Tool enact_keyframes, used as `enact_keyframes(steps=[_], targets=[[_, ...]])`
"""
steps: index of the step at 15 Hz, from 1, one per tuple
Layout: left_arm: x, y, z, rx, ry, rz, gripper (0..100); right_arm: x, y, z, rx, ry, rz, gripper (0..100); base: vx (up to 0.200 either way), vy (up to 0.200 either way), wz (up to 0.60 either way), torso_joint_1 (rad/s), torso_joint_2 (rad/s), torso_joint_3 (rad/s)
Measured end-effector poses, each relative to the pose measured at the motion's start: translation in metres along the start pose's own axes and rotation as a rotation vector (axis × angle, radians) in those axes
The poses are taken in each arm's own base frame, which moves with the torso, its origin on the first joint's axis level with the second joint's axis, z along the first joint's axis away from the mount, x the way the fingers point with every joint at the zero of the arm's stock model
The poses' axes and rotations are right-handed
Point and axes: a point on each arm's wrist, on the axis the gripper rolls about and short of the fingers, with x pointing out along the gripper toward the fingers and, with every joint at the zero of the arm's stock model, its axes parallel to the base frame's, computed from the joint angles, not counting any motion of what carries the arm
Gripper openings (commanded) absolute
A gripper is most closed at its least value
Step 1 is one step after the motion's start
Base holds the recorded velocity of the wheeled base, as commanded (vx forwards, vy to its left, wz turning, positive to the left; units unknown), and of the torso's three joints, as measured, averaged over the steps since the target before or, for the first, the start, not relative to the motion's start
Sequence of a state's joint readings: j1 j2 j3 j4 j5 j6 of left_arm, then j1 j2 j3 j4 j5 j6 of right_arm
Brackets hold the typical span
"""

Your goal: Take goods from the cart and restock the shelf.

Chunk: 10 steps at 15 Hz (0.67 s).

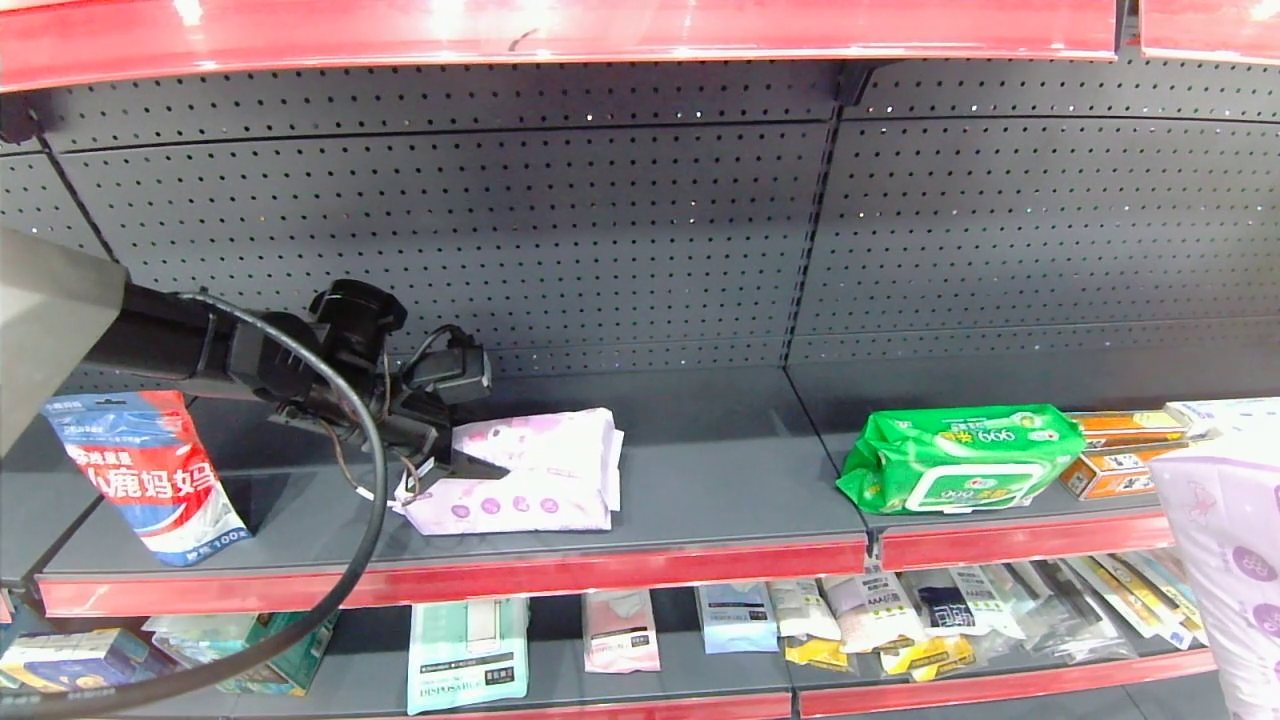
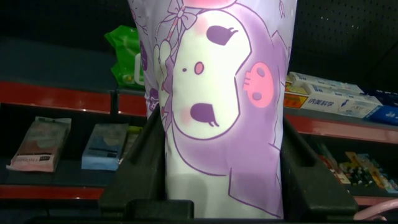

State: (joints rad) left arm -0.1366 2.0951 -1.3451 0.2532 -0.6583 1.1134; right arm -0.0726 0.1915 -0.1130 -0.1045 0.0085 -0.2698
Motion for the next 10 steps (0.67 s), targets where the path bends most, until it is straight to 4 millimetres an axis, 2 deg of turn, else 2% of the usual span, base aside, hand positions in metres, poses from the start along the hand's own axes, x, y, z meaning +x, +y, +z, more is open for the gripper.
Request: enact_keyframes(steps=[10], targets=[[-0.0001,-0.0015,-0.0003,-0.022,-0.008,-0.013,0,0.0,-0.0001,0.0002,-0.001,0.001,-0.004,0,0.0,0.0,0.0,0.0,0.0,0.0]])
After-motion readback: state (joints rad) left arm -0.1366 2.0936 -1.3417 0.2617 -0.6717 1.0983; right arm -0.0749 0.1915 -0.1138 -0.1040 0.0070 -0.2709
